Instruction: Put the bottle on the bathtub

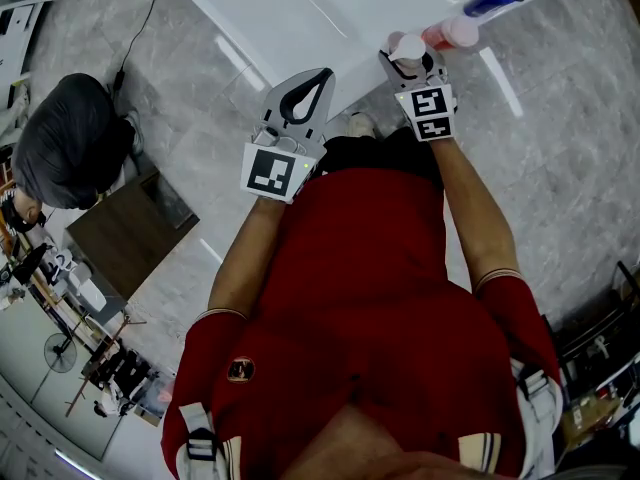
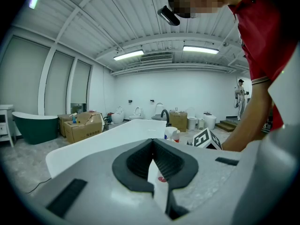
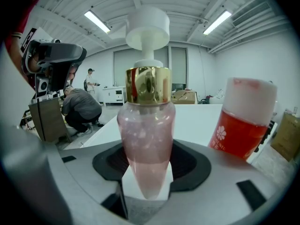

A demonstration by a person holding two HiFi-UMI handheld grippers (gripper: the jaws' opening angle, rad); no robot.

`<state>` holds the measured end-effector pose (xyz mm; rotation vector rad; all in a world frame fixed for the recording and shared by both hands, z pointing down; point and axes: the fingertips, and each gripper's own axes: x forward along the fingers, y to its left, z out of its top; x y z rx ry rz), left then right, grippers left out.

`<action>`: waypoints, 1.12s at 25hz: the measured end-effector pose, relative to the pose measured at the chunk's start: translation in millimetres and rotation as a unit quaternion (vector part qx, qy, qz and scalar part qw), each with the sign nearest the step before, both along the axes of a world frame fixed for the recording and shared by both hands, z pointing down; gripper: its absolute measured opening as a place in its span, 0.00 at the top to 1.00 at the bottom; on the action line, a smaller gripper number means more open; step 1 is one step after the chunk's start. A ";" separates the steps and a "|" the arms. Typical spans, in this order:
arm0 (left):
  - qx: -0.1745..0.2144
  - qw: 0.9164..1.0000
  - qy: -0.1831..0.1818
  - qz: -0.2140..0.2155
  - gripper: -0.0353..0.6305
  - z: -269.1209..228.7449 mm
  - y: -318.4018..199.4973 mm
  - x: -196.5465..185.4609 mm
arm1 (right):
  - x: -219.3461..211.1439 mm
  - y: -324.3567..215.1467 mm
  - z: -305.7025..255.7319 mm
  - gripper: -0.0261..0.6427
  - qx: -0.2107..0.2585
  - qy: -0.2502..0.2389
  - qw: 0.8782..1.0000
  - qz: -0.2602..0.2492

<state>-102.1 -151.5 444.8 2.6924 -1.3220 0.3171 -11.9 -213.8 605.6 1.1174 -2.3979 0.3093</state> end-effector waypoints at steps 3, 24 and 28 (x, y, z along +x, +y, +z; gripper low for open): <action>-0.001 1.000 0.000 0.001 0.94 -1.6 1.8 0.8 | -1.1 2.3 -1.1 0.56 -0.004 -0.001 1.000 -0.003; -0.020 1.000 0.012 -0.006 0.94 -0.5 18.5 23.1 | 37.4 35.7 -27.7 0.54 -0.023 -0.001 1.000 -0.005; -0.014 1.000 0.018 -0.012 0.94 -10.7 17.4 32.4 | 46.7 46.0 -43.1 0.57 -0.026 -0.003 1.000 -0.011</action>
